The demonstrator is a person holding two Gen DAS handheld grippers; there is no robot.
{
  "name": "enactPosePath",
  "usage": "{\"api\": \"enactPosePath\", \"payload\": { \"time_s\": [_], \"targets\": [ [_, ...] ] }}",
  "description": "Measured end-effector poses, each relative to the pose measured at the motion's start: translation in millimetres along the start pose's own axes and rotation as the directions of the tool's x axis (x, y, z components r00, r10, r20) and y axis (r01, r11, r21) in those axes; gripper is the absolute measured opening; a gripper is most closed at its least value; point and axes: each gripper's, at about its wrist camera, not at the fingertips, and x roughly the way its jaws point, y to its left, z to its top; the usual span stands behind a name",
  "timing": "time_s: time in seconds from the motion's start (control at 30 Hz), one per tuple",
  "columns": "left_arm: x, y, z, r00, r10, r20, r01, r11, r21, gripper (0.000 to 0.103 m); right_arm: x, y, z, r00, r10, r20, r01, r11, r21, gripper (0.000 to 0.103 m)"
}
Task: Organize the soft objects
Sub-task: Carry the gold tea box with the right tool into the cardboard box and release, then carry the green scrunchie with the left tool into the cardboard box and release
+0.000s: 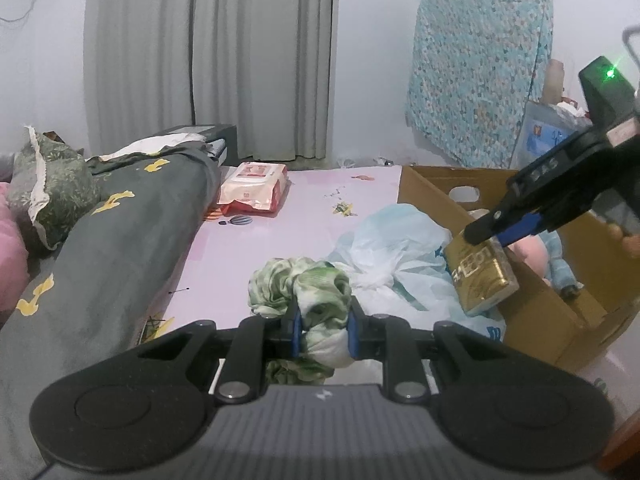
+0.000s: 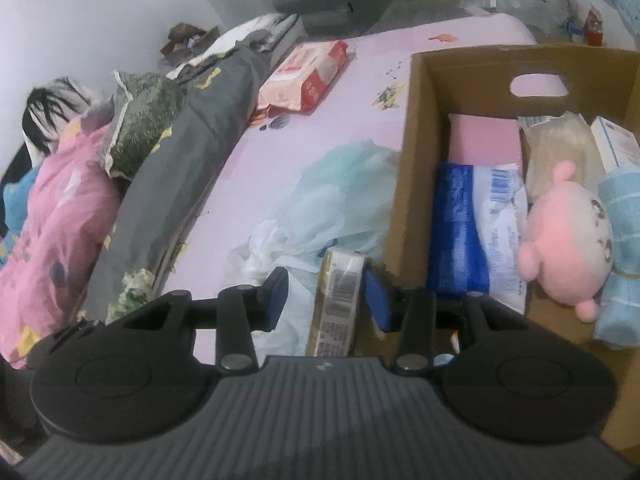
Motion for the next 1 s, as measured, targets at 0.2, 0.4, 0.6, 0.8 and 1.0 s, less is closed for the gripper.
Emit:
{"api": "enactPosePath", "payload": {
  "time_s": [0.2, 0.4, 0.6, 0.8, 1.0],
  "targets": [
    [-7, 11, -2, 1.0, 0.007, 0.005, -0.007, 1.0, -0.022, 0.023, 13, 23, -5, 0.996, -0.092, 0.018, 0.093, 0.991, -0.1, 0.042],
    [-16, 18, -3, 1.0, 0.017, 0.019, -0.016, 0.999, -0.038, 0.023, 12, 30, -8, 0.988, -0.143, 0.059, 0.15, 0.978, -0.143, 0.022],
    [-20, 18, -1, 0.999, 0.016, 0.031, -0.015, 0.999, -0.029, 0.023, -61, 7, -6, 0.979, -0.008, 0.204, 0.01, 1.0, -0.007, 0.021],
    [-12, 3, 4, 1.0, -0.02, 0.017, 0.02, 0.999, -0.026, 0.023, -138, -44, -27, 0.944, -0.146, 0.294, 0.14, 0.989, 0.042, 0.022],
    [-5, -32, 10, 0.998, -0.061, 0.011, 0.061, 0.998, 0.02, 0.023, -137, -101, -54, 0.939, -0.31, 0.151, 0.305, 0.951, 0.058, 0.022]
  ]
}}
